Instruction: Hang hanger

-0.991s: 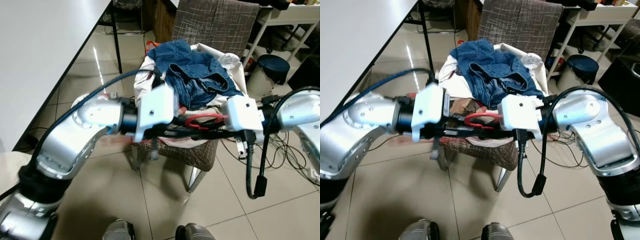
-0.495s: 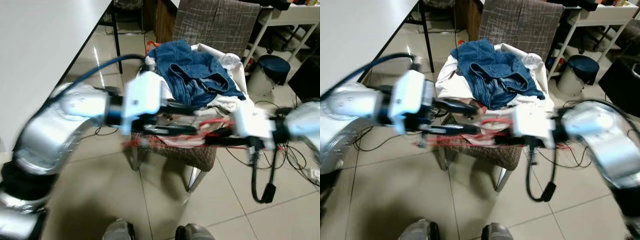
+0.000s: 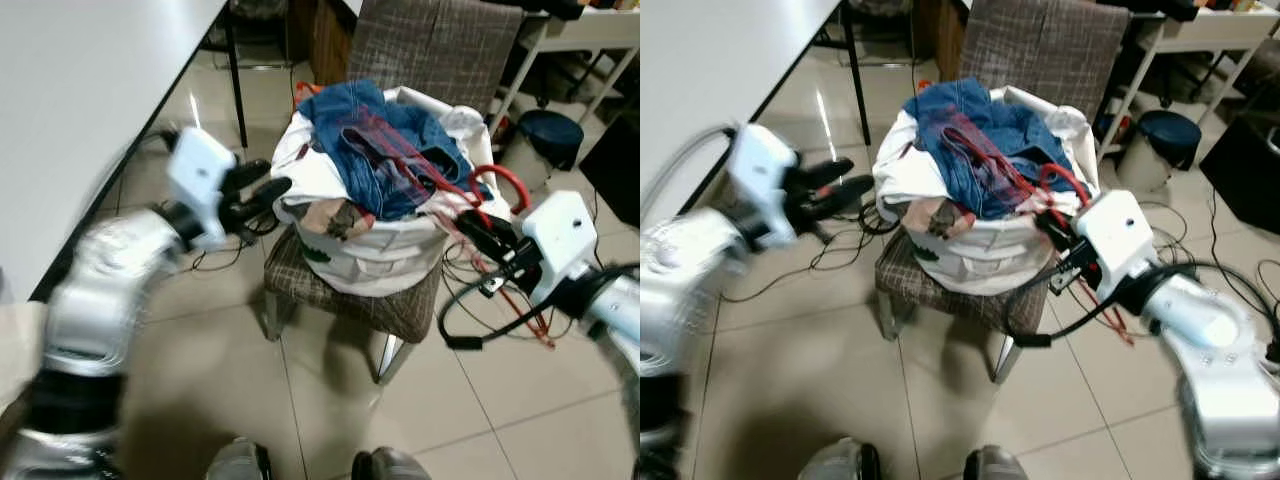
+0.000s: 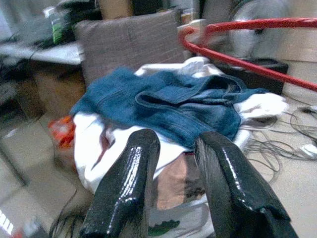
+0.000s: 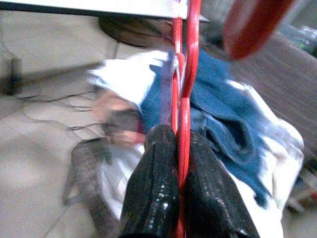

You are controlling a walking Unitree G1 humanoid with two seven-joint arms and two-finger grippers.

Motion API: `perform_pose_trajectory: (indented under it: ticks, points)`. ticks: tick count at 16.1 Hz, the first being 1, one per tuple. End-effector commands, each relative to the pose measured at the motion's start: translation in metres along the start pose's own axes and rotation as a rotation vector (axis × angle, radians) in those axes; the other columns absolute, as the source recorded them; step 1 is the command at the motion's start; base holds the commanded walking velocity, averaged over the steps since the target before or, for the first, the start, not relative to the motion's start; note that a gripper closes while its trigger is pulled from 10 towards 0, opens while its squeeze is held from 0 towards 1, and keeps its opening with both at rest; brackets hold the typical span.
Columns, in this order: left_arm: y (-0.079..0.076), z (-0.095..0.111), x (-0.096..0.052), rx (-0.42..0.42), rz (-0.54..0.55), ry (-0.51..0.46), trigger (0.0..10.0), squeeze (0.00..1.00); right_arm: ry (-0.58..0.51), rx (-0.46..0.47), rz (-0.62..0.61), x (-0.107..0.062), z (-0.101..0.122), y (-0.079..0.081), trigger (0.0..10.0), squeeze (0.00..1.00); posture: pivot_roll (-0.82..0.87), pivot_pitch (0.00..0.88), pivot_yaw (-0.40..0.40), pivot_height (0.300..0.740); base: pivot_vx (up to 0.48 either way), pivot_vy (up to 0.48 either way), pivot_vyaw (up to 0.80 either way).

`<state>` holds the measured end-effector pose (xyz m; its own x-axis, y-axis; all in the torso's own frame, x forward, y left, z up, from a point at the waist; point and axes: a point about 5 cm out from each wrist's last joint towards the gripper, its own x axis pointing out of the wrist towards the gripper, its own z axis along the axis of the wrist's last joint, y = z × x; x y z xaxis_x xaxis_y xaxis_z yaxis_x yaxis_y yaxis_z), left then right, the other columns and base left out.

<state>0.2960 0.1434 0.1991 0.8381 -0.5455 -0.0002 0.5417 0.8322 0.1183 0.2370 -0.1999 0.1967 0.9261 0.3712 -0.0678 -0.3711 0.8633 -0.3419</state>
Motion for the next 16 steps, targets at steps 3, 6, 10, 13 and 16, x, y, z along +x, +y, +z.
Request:
perform_pose_trajectory:
  ticks: [3, 6, 10, 13, 16]
  points:
    - [-0.027, -0.015, 0.008, 0.005, 0.098, 0.021, 10.0, 0.0, 0.07, 0.082, -0.285, -0.015, -0.021, 0.004, 10.0, 0.0, -0.15, 0.126, 0.003, 0.74, 0.0, 0.0, 0.0]
    - [-0.026, -0.016, 0.005, -0.085, 0.199, 0.005, 10.0, 0.0, 0.031, 0.119, -0.321, -0.012, -0.01, 0.016, 10.0, 0.0, -0.17, 0.13, 0.01, 0.74, 0.0, 0.0, 0.0]
    - [-0.034, -0.016, 0.001, -0.031, 0.186, -0.005, 10.0, 0.0, 0.103, 0.127, -0.338, -0.012, -0.021, 0.024, 10.0, 0.0, -0.16, 0.131, 0.009, 0.74, 0.0, 0.0, -0.6]
    - [-0.034, -0.008, 0.006, -0.049, 0.215, -0.03, 10.0, 0.0, 0.098, 0.13, -0.317, -0.011, -0.017, 0.021, 10.0, 0.0, -0.16, 0.13, 0.009, 0.74, 0.323, 0.0, -0.8]
    - [-0.033, 0.0, 0.01, -0.025, 0.222, -0.052, 10.0, 0.0, 0.097, 0.132, -0.225, -0.012, -0.019, 0.027, 10.0, 0.0, -0.16, 0.127, 0.009, 0.74, 0.39, 0.0, -0.52]
